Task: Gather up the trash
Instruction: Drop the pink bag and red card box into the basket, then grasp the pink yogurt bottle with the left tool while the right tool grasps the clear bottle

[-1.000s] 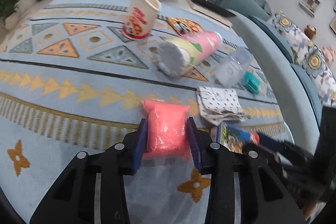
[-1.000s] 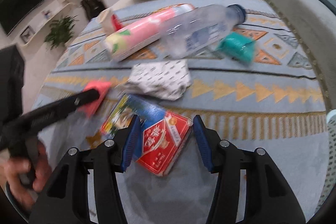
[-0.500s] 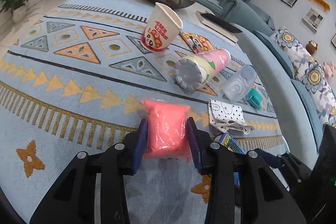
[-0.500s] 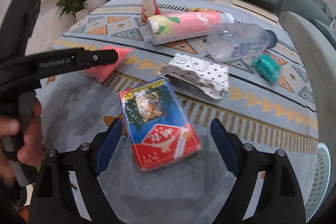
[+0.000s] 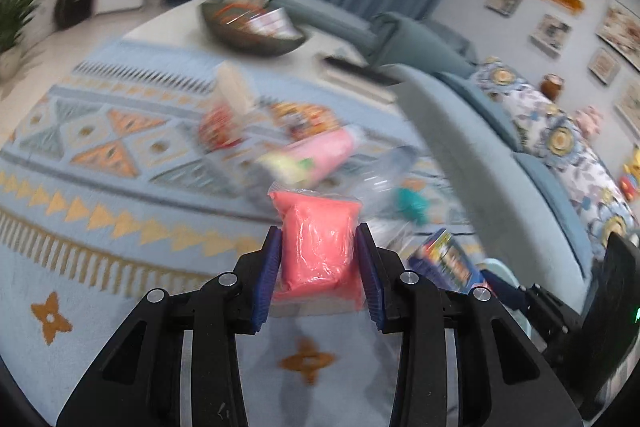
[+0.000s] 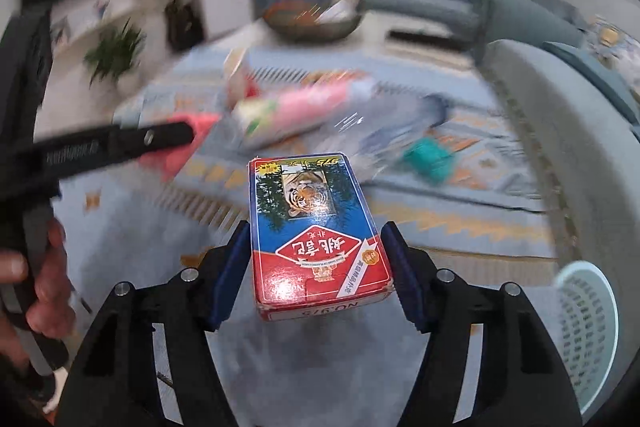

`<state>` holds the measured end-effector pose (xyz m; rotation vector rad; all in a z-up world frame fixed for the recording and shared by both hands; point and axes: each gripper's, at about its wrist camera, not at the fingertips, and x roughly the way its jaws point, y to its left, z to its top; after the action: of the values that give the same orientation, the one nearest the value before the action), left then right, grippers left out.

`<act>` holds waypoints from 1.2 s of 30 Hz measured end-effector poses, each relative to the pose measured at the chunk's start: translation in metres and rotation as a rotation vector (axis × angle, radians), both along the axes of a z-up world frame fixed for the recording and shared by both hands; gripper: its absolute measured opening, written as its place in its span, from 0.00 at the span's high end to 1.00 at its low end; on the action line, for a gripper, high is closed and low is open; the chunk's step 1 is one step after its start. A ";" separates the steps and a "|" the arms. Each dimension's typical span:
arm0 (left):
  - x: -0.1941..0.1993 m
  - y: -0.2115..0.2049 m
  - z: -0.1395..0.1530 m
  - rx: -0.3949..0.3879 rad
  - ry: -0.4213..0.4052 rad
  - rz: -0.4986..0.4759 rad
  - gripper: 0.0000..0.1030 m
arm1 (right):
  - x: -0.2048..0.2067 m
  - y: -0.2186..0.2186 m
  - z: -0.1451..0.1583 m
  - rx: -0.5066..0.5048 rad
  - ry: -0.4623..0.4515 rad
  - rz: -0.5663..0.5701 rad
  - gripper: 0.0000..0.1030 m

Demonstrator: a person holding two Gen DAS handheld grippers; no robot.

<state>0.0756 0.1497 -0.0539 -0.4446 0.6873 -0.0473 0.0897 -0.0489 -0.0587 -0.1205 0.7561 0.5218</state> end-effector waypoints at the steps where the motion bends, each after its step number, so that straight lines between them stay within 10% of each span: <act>1: 0.000 -0.008 0.006 0.003 -0.012 -0.016 0.65 | -0.002 -0.015 0.009 0.019 -0.021 -0.036 0.40; 17: 0.035 -0.226 0.081 0.103 -0.156 -0.405 0.65 | -0.020 -0.232 0.062 0.079 -0.149 -0.514 0.40; 32: 0.068 -0.348 -0.004 0.156 0.010 -0.652 0.65 | -0.002 -0.334 -0.033 0.134 0.104 -0.837 0.37; 36: 0.072 -0.347 -0.012 0.097 -0.004 -0.672 0.30 | 0.002 -0.343 -0.047 0.142 0.146 -0.879 0.37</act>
<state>0.1477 -0.1974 -0.0659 -0.1043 0.8066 -0.6452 0.0920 -0.3917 -0.1060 0.3778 0.8282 -0.2578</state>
